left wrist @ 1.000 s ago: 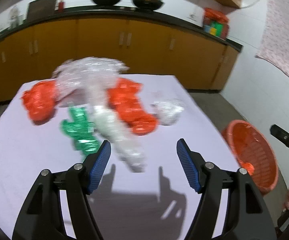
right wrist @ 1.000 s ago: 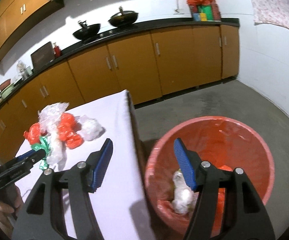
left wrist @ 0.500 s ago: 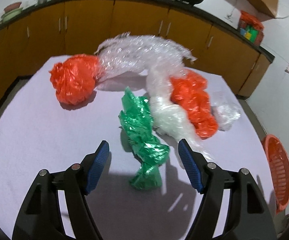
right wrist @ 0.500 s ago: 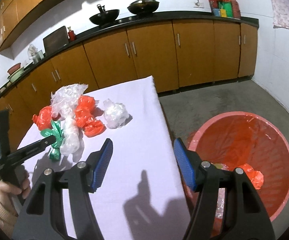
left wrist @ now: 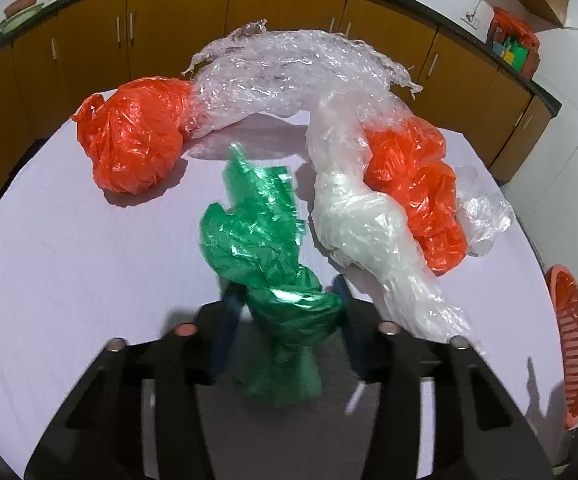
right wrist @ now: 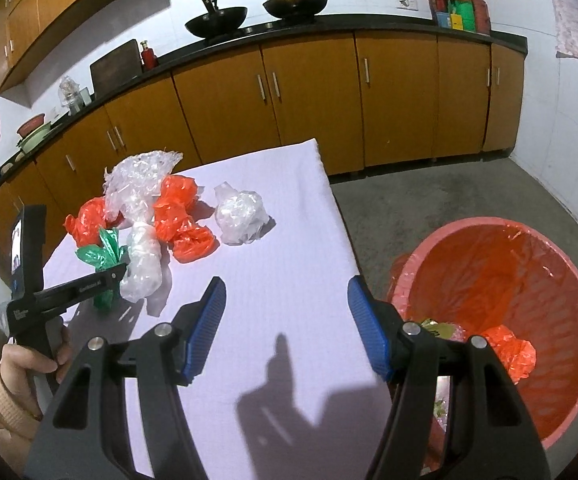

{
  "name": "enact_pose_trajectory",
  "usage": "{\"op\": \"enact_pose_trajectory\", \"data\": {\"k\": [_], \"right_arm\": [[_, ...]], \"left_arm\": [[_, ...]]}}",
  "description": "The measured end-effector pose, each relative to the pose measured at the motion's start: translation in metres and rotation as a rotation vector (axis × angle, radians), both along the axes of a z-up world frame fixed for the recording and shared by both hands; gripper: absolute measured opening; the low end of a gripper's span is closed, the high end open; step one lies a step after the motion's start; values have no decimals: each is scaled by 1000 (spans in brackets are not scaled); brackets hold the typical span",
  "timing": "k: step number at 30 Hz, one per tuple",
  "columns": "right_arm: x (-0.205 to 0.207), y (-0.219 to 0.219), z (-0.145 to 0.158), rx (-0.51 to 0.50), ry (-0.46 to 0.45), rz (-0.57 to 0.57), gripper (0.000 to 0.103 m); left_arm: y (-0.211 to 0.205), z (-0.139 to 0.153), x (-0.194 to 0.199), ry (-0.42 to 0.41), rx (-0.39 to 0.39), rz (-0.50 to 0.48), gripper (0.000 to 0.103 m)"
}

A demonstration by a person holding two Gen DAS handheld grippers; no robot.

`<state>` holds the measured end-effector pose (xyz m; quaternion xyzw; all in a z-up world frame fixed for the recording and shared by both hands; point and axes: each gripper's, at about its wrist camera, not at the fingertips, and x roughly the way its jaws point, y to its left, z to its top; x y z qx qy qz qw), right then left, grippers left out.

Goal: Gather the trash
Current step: 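Grasp the green bag with the left tool while the right tool grasps a clear plastic bag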

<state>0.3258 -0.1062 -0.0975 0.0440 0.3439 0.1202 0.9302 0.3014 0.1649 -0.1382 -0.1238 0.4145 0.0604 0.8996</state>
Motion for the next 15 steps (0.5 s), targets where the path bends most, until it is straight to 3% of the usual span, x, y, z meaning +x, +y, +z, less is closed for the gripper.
{"op": "enact_pose_trajectory", "data": {"k": [8,15], "right_arm": [[5,19,1,6,-4,34,63],[16,62,3,7,-7,118,63]], "left_arm": [[22,3,-17,-20,-7,25,37],[59,15,-46,-56,16,79,37]]}}
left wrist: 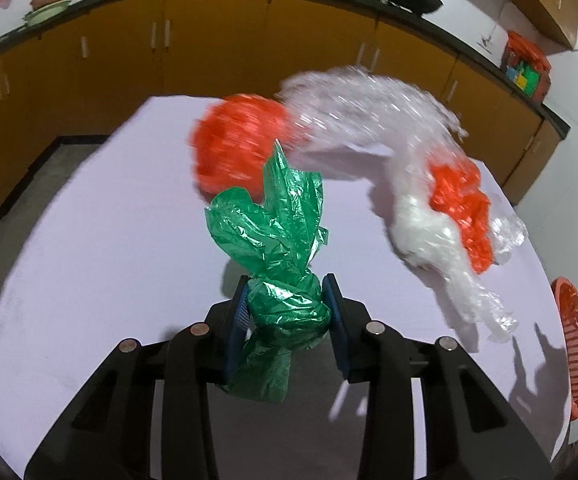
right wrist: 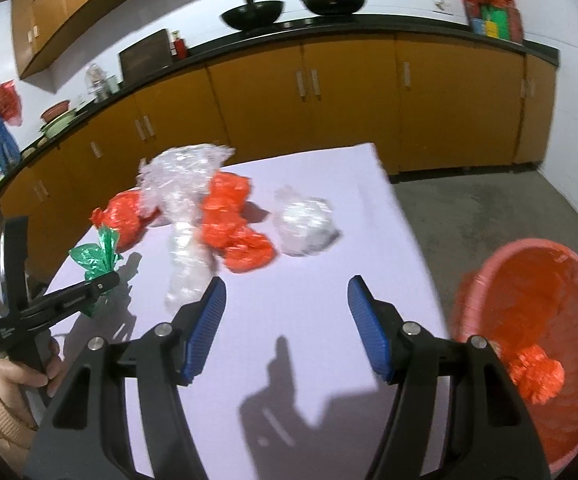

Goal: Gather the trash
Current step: 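Grasp the green bag with the left tool while the right tool grasps a clear plastic bag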

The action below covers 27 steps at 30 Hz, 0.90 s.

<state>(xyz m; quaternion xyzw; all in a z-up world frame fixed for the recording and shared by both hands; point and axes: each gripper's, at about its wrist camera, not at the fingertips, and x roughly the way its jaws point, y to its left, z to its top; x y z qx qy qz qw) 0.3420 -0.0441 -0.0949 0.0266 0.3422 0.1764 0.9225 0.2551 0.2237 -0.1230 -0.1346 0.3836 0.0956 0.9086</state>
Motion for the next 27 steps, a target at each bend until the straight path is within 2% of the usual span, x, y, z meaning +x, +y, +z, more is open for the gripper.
{"op": "enact_pose_trajectory", "data": {"k": [5,9,11,18,24,27], "right_arm": [[13,45,-7,-18,12,81,63],[25,75,-16,-25,34,127,62],[32,89,-23,-32,56,140,56],[48,118,-43,-98,92,162,56],[54,125,-54,-135,115,166,44],[55,126,-58,-144,123,169,32]], "left_arm": [[26,10,-14,-24,56,32,37],[41,12,-21,-26,66,58,37],[48,13,-23,-26,70,71,37],[66,15,-27,-31,69,99,37],[66,14,-26,-28,66,102,37],[65,13,-26,-27,65,99,37]]}}
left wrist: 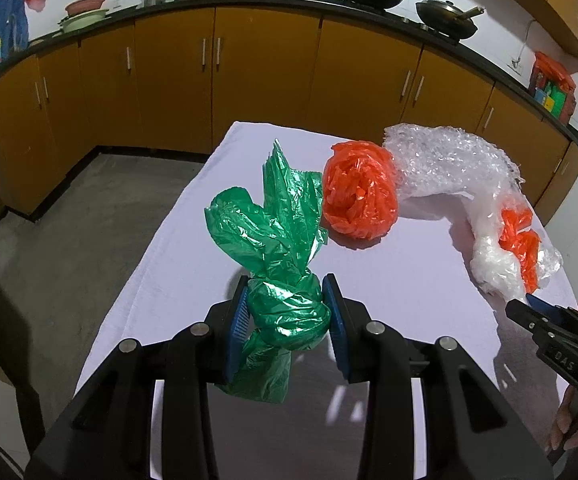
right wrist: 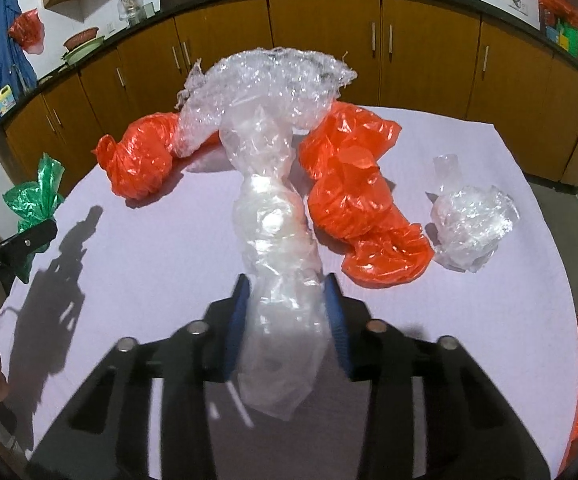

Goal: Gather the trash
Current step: 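Grasp the green bag with the left tool while the right tool grasps a clear plastic bag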

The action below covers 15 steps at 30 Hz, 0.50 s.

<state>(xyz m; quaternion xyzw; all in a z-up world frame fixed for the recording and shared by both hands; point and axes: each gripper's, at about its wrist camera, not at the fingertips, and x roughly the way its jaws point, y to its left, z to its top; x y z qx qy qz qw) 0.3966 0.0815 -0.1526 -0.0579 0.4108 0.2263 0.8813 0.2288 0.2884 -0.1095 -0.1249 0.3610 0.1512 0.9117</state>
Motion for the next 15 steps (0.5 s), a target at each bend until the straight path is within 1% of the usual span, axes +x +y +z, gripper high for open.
{"op": "enact_pose_trajectory", "data": {"k": [1,5,11,15], "right_arm": [[0,0,0,-2,0,1,29],[-5,-5,1,13,-3,7,22],[-24,-17,8,41,-13,35,17],[-40,-30,12,49,-19,50,16]], "left_arm": [[0,0,0,1,0,-1,37],[-3,1,-1,-2,3,-4,37],[-13,4,-2,-7,2,-20,37],[-24,6,-1,-12,-2,-43,37]]}}
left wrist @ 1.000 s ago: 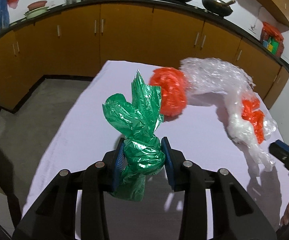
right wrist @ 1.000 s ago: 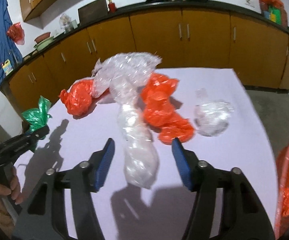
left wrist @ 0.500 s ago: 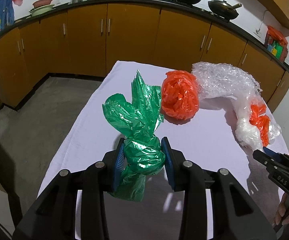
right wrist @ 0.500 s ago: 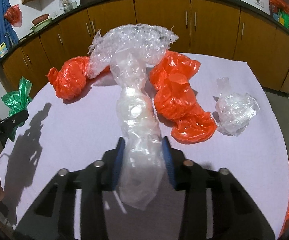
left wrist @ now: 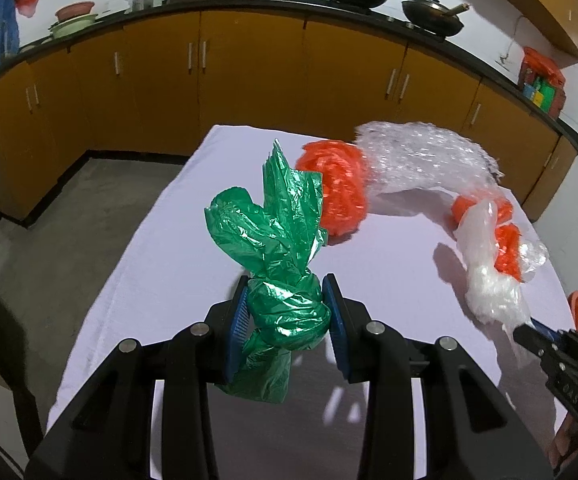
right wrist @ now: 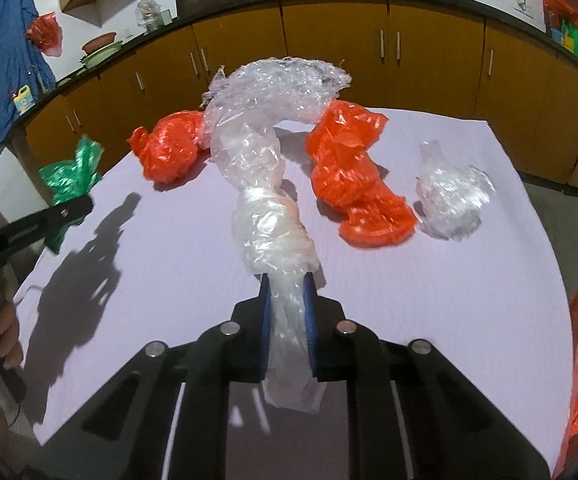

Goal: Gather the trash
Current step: 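Grasp the green bag with the left tool while the right tool grasps a clear plastic bag, then carry the green bag with the left tool while the right tool carries the clear bag over the wastebasket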

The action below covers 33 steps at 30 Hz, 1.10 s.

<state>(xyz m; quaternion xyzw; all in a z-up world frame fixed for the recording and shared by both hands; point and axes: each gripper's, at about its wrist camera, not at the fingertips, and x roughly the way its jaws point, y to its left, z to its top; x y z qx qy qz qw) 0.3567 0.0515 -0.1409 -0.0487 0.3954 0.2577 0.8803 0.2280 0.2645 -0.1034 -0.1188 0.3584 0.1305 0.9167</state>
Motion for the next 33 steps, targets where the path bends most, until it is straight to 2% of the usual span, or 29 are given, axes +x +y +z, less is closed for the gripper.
{"op": "enact_pose_trajectory", "data": {"k": [13,23,33], "right_arm": [[-29,-75,33,79,-53,-108,15],[-51,-146,57,78,-141,-267,14],[-71,-227,62,96,-160,-468,14]], "left_arm": [[-62,14,7,-25,-9,-133,37],[-144,29,18,-59,-47,-308,37],[-231,36,30,-70,-93,-502,37]]}}
